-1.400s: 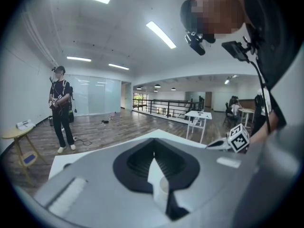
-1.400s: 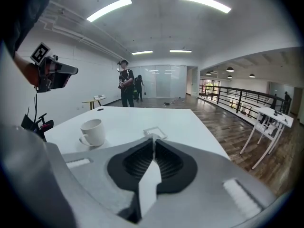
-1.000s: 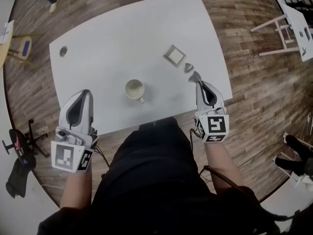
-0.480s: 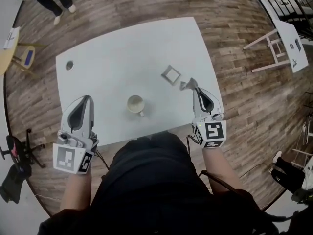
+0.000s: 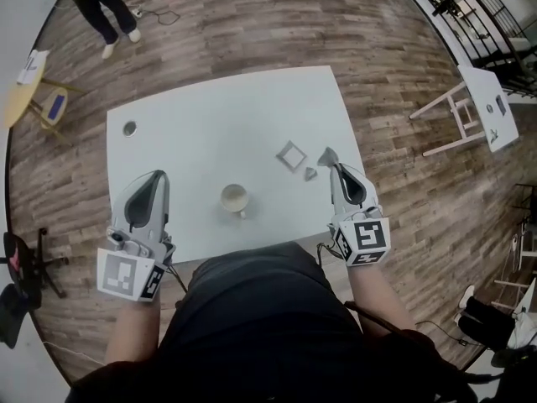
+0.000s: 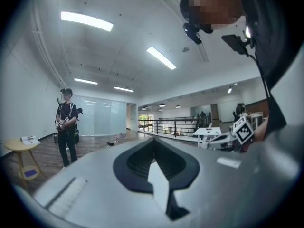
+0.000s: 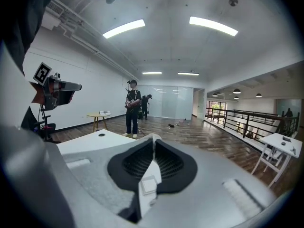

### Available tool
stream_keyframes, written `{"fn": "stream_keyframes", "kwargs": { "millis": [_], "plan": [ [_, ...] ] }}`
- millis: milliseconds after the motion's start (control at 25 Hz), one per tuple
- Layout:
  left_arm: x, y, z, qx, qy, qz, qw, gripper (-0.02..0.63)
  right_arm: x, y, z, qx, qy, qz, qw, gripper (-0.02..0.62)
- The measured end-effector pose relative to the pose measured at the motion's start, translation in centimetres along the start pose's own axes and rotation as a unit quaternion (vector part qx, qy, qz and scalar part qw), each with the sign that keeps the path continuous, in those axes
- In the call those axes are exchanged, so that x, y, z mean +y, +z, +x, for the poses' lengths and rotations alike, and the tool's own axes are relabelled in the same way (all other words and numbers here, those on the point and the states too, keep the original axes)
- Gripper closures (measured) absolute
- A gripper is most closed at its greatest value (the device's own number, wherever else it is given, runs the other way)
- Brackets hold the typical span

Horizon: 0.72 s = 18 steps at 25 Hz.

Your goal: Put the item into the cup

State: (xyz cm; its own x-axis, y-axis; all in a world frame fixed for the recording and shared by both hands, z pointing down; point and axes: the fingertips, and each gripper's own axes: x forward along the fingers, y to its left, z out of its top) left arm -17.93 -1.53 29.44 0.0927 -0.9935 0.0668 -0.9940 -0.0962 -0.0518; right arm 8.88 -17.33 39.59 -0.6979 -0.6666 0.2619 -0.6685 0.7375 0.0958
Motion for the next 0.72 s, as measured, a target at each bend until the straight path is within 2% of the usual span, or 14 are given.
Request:
{"fn": "stream_keyframes", "kwargs": {
  "millis": [360, 720],
  "plan": [
    [-0.4, -0.4, -1.7, 0.001, 0.024, 0.004, 0.9997, 0.607, -0.7, 0.9, 0.1, -0.017, 0.007, -0.016, 1.000, 0.580],
    [0.8, 0.6, -3.8, 0.003, 0.069, 0.001, 0.9976, 0.607, 1.1, 1.4, 1.7, -0.021, 0.049, -0.024, 0.998, 0.580]
  ]
}}
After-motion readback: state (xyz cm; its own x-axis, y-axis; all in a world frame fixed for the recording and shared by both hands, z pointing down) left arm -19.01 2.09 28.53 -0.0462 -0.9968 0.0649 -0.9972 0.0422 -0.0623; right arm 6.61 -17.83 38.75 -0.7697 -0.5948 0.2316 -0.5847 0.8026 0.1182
